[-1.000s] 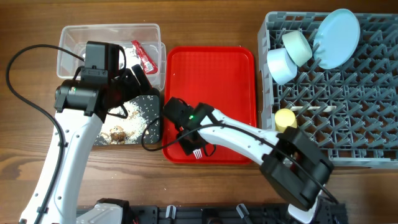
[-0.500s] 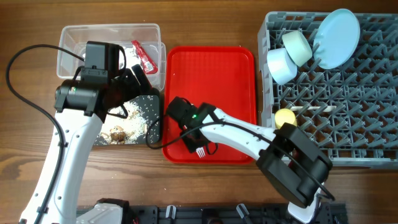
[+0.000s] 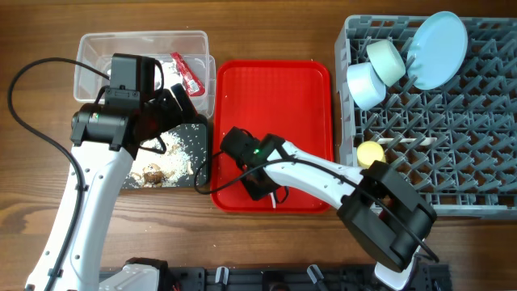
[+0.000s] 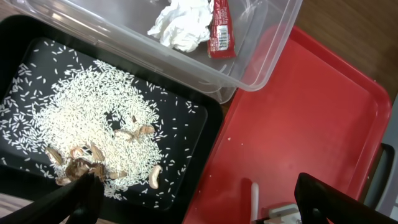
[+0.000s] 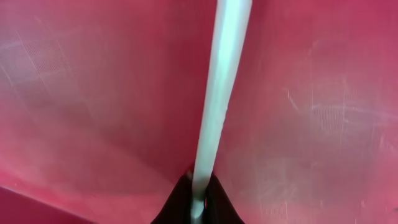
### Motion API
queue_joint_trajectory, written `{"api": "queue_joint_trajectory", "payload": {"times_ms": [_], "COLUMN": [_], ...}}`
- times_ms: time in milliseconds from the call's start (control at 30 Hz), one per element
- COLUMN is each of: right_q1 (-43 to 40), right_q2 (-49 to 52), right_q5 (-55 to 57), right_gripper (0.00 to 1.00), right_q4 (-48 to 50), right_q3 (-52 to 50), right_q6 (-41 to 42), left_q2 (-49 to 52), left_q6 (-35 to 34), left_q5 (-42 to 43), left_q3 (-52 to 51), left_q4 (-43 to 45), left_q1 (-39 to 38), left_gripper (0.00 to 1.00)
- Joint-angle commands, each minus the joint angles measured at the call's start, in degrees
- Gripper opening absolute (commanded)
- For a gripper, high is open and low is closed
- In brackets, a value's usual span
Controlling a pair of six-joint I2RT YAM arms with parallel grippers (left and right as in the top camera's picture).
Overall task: Sort waste into correct bins and load items into the dishwasher rack
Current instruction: 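Lift the white fork with the right gripper toward the rack, then carry the white fork with the right gripper over the rack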
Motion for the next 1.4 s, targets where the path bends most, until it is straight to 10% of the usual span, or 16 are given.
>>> {"api": "queue_joint_trajectory", "payload": {"times_ms": [0, 600, 1200, 1367], "right_q1": [-0.8, -25.4, -50.9, -50.9], "right_q2": [2.6, -25.9, -18.8, -18.5], "right_q5": [-2.8, 8.0, 13.1, 12.7], "right_gripper": [0.04, 0.04, 0.06, 0.78], "right_q4": [-1.5, -13.8, -16.0, -16.7], "right_q3": [-1.9, 11.3, 11.0, 11.0], "right_q6": [0.3, -1.7, 40.8, 38.9], "left_q2": [-1.0, -1.0, -1.0, -1.0], "left_q6": [0.1, 0.1, 0.1, 0.1], "left_q5": [-1.0, -1.0, -1.0, -1.0], "left_q3": [0.8, 0.8, 0.8, 0.8], "left_q4": [-0.1, -0.1, -0.1, 0.0], "left_q1": [0.5, 0.5, 0.5, 0.5], "left_gripper": [1.0, 1.0, 1.0, 1.0]}}
